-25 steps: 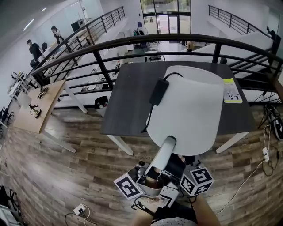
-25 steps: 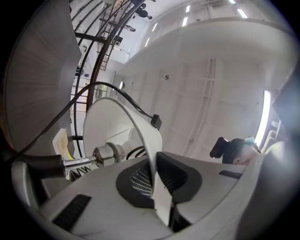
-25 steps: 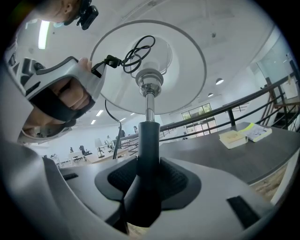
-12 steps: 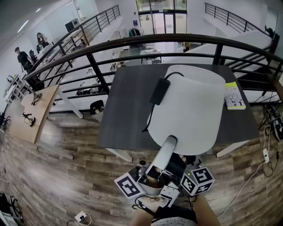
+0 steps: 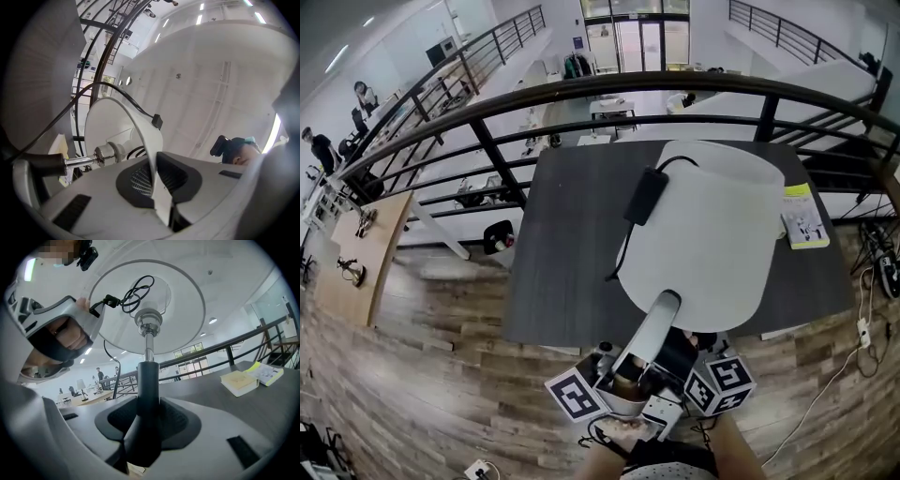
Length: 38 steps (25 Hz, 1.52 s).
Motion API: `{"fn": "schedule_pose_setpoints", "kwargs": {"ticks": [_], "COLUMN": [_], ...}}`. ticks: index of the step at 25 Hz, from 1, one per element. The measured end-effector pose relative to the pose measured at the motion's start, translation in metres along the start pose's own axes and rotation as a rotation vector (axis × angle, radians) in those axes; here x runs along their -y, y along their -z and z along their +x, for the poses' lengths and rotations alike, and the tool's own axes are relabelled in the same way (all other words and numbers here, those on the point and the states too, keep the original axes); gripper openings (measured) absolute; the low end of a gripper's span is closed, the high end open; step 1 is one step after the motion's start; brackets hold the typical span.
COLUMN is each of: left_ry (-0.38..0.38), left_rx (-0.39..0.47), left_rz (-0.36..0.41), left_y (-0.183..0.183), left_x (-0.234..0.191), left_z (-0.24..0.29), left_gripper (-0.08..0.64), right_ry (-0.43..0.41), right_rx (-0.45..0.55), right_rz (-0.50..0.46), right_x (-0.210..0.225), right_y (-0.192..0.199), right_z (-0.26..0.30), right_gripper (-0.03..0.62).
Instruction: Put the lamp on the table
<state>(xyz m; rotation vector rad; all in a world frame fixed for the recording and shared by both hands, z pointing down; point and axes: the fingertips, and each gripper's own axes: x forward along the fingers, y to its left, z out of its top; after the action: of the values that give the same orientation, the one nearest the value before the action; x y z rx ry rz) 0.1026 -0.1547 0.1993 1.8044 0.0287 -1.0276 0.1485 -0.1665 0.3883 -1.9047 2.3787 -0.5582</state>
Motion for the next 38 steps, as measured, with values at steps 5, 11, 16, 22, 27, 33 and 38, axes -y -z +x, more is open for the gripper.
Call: {"fn": "schedule_pose_setpoints", "kwargs": {"ticks": [5,11,16,22,27,33,38], "left_ry": [-0.013,-0.027,-0.031,-0.033,-0.035,-0.039,-0.051], "left_rx": [0.002,-0.004,-0.011,-0.008,0.007,0.039,0.061], "left_rz": [-0.013,-0.03,-0.048,-0.056,-0.039,0.003,0.034], "left_y": [-0.029,-0.056,-0.075,-0.105,-0.124,-0.152,-0.171], "left_x": [-0.021,-0.053,-0.073,-0.086,-0.097,-0.103,-0.109], "left_z": [0.014,0.032,0.049,0.054,0.049,0.043,0.038], "left_gripper": [0.029,0.029,0.029,0.031,0.031,0.031,0.032], "right_ry": [0.009,0.022,0.039,0.046,0.025,-0.025,-0.066], "right_rx": [-0.012,-0.026,-0.031,-0.038,-0.049,-0.064,-0.077], "right_rz": [0.001,0.009,0.01,0.006,-0.011,-0.027,-0.036], "right_x": [0.007,0.024,0.038,0.036,0.034,0.02,0.012], "right_y": [-0.006,-0.01,-0.017,-0.02,-0.015,-0.012,-0.006], "right_z": [0.034,0.072,0.098,0.129,0.153,0.18,0.202], "right_gripper": [0.17,0.17,0.17,0.17,0.17,0.17,0.17]}}
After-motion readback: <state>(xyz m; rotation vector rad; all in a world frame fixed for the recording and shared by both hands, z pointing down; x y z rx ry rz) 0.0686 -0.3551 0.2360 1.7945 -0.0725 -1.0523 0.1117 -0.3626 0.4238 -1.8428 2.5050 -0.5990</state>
